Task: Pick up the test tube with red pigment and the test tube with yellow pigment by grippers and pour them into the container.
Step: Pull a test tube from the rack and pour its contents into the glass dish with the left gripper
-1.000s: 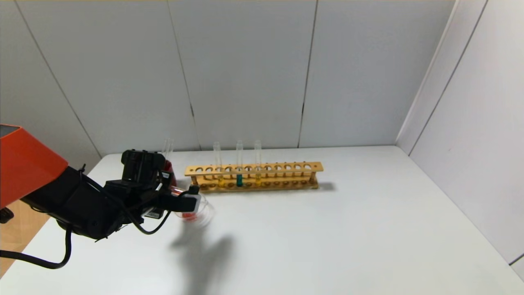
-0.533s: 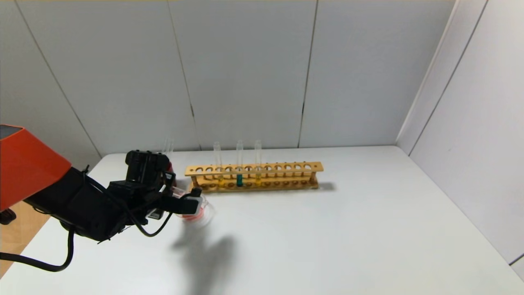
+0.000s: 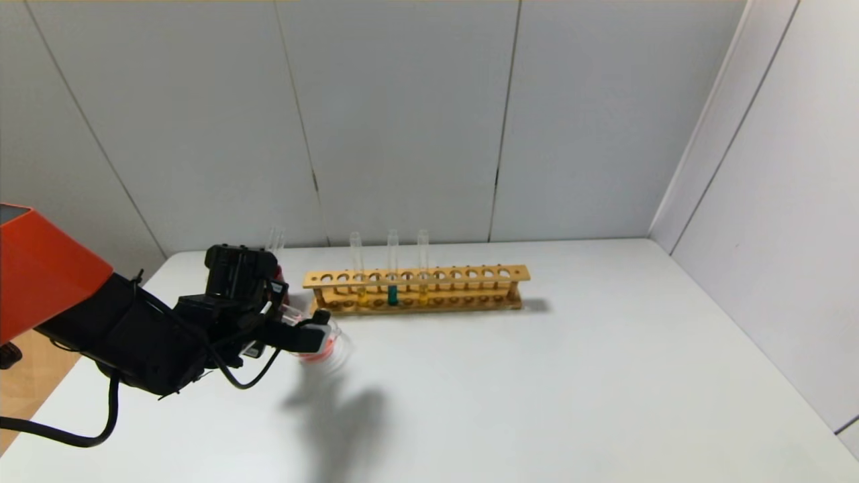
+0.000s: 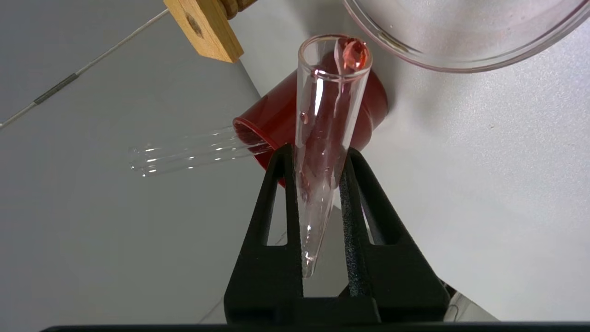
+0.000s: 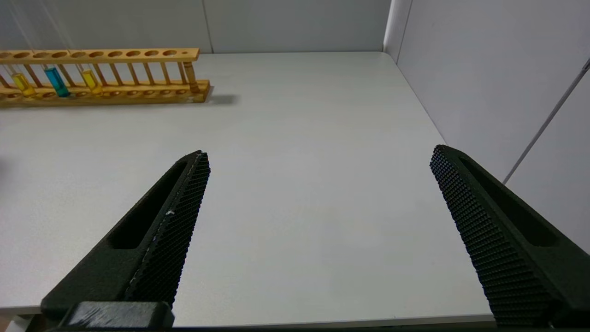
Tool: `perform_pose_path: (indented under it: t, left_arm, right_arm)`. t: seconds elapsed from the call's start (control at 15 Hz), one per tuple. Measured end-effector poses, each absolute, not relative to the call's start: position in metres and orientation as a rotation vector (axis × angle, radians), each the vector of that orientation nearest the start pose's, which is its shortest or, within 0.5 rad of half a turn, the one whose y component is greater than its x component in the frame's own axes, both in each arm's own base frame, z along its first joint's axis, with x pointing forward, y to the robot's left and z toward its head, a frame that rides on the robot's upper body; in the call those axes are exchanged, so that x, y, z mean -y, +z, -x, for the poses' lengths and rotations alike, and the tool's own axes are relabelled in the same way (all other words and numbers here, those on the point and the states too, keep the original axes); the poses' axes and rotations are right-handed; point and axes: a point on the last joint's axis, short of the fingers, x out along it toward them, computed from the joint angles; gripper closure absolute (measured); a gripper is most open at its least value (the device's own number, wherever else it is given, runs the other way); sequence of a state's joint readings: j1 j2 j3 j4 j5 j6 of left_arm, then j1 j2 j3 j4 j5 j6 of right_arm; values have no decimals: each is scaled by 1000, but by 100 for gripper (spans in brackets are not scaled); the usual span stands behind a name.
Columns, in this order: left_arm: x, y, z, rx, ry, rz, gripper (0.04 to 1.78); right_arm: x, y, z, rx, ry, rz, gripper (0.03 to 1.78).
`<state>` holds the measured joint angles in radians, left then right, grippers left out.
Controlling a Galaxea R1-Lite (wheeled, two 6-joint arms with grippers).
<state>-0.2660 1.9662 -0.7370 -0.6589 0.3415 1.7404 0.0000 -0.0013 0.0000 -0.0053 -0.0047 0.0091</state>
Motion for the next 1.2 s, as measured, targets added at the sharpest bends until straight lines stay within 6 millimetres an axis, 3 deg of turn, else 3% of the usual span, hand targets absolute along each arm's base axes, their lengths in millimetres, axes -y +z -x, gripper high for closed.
perform_pose_path:
  t: [1.2]
  left_arm:
    - [91,95,-313,-463,-403,-2037,151]
  right_arm:
    - [0,76,23,7,-4,-9,6]
